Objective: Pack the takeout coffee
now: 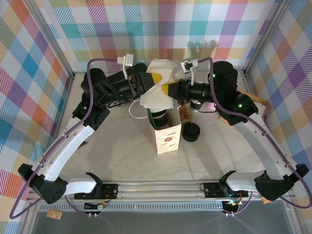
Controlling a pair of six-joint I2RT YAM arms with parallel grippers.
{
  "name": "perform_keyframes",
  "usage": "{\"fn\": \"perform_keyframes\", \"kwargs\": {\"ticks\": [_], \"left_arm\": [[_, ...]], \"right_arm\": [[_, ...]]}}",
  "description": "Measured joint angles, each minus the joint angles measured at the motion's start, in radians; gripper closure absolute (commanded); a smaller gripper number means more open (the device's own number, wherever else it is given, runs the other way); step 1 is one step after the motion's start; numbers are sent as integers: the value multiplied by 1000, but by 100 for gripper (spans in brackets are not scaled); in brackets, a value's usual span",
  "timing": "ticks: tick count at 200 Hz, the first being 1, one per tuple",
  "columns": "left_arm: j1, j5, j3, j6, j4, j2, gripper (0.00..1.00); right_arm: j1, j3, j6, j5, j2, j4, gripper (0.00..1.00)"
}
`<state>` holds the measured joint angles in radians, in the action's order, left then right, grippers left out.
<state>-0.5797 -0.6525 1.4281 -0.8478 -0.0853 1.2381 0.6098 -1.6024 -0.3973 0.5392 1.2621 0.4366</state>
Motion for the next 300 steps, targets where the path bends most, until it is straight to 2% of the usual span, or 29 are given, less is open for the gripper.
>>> {"fn": "perform_keyframes", "kwargs": {"ticks": [7, 16, 40, 65, 104, 135, 172, 194, 203, 206, 216, 242, 287, 300], "left_arm": [[1, 29, -2, 13, 23, -16, 18], [2, 86, -10, 55, 62, -48, 16], [5, 296, -39, 160, 192, -167, 14], [7, 509, -62, 267, 283, -288, 14], [7, 689, -67, 344, 360, -351, 14], [7, 745, -105, 347, 373, -351, 15], [7, 763, -130, 338, 381, -330, 15], [7, 770, -130, 332, 376, -329, 15], [7, 771, -130, 328, 372, -330, 15], [7, 771, -130, 327, 372, -330, 15], [7, 775, -130, 321, 371, -330, 16], [7, 781, -130, 317, 371, -331, 15], [7, 789, -130, 317, 372, -333, 16], [7, 791, -130, 315, 372, -338, 16]], "right_arm": [[0, 0, 12, -12, -2, 17, 100], [0, 0, 30, -31, -3, 42, 100], [23, 11, 109, -116, -3, 116, 100], [115, 42, 236, -254, 4, 190, 100], [208, 121, 393, -491, 37, 219, 100], [222, 174, 492, -608, 47, 216, 100], [222, 200, 549, -664, 57, 218, 100], [222, 200, 556, -662, 74, 233, 88], [222, 200, 554, -658, 79, 248, 71], [222, 200, 556, -656, 80, 251, 62], [222, 200, 555, -650, 81, 270, 53], [222, 185, 559, -628, 81, 333, 47], [222, 115, 558, -571, 80, 394, 46], [222, 106, 560, -562, 80, 397, 37]]}}
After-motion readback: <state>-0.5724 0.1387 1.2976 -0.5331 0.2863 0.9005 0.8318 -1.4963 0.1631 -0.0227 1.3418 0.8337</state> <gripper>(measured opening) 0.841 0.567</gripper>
